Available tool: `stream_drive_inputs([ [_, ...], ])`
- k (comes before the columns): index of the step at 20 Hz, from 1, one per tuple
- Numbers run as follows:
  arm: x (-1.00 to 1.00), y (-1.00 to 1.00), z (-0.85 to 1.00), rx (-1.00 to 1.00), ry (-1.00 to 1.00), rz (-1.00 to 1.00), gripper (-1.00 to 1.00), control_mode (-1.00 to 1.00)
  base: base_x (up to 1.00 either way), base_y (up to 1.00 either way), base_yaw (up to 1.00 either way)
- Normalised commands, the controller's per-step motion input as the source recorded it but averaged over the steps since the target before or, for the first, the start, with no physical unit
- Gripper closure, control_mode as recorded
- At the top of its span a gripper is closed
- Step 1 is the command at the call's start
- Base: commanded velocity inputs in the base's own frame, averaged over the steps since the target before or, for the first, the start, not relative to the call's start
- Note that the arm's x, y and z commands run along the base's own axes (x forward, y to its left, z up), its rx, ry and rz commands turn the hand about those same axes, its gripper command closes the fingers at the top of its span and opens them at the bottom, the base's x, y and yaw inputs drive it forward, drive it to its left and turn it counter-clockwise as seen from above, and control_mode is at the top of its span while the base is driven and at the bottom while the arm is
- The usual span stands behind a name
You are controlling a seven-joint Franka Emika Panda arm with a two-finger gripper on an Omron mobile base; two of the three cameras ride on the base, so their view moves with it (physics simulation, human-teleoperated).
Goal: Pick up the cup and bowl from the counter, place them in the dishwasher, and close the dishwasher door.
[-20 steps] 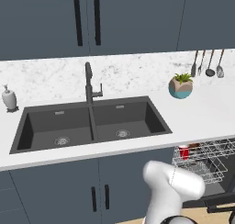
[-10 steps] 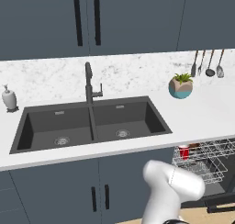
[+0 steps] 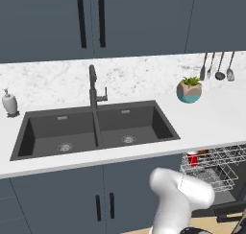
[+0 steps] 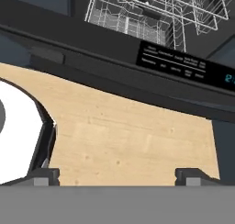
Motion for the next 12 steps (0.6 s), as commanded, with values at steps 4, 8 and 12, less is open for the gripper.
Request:
stream_drive_inputs([
  [4, 1.00, 0.00, -0.68, 0.00, -0.12, 0.07, -1.00, -1.00, 0.00, 0.00, 0.00],
  [8, 1.00, 0.00, -0.51, 0.00, -0.22, 0.14, -1.00, -1.00, 0.00, 0.00, 0.00],
  [12, 1.00, 0.00, -0.19, 0.02, -0.16, 0.15, -1.00, -1.00, 0.00, 0.00, 0.00],
])
